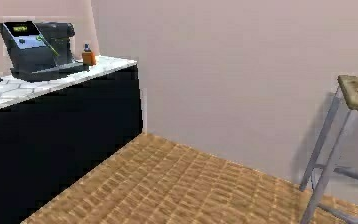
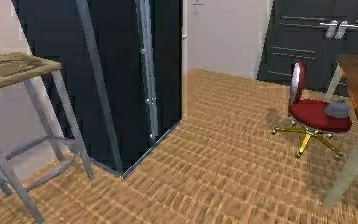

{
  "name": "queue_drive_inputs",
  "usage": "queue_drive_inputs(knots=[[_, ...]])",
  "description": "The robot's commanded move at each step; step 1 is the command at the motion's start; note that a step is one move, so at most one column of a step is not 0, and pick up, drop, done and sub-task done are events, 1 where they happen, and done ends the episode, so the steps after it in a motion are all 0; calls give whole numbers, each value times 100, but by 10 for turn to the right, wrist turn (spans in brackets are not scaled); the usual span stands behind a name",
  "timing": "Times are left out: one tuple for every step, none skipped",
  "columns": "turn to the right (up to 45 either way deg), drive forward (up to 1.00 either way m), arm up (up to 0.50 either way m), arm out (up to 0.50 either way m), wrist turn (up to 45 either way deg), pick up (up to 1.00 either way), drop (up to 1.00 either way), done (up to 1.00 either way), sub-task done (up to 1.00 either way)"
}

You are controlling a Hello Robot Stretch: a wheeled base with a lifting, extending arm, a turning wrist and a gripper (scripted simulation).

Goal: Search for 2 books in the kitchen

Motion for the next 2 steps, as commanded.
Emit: queue_drive_inputs(knots=[[450,0,0,0,0,0,0,0,0],[450,0,0,0,0,0,0,0,0]])
